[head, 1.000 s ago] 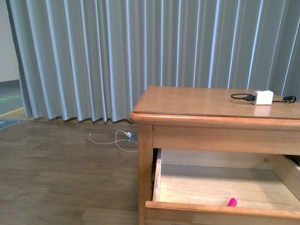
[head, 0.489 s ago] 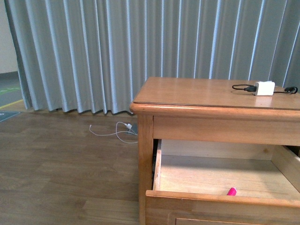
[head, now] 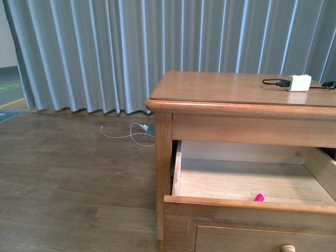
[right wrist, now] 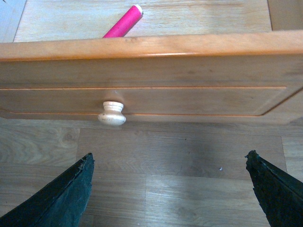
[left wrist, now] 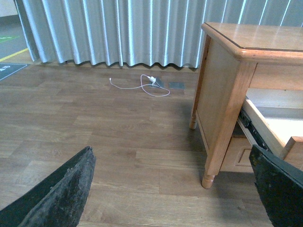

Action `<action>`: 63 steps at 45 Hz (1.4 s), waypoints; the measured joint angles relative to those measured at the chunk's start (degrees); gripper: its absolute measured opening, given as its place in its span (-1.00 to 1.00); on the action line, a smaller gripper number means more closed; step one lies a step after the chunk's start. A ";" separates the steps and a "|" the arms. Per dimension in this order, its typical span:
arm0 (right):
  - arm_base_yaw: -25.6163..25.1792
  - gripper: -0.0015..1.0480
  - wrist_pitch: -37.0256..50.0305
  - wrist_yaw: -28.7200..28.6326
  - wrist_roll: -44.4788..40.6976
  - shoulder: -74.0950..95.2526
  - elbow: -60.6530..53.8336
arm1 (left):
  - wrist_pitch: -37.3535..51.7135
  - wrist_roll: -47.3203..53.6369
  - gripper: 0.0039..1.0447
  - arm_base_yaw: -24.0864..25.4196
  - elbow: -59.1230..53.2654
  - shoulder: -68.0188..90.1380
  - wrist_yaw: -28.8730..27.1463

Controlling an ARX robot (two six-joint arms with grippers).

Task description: Place pink marker in drawer with both arms

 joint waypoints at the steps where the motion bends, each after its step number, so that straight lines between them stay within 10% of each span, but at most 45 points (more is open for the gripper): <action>1: 0.20 0.83 0.09 0.13 0.00 0.59 0.37 | 0.00 -0.02 0.89 0.00 0.00 0.00 0.00; 63: 5.20 0.83 31.43 15.17 -1.51 53.72 42.64 | 0.00 0.00 0.89 0.00 0.00 0.00 0.00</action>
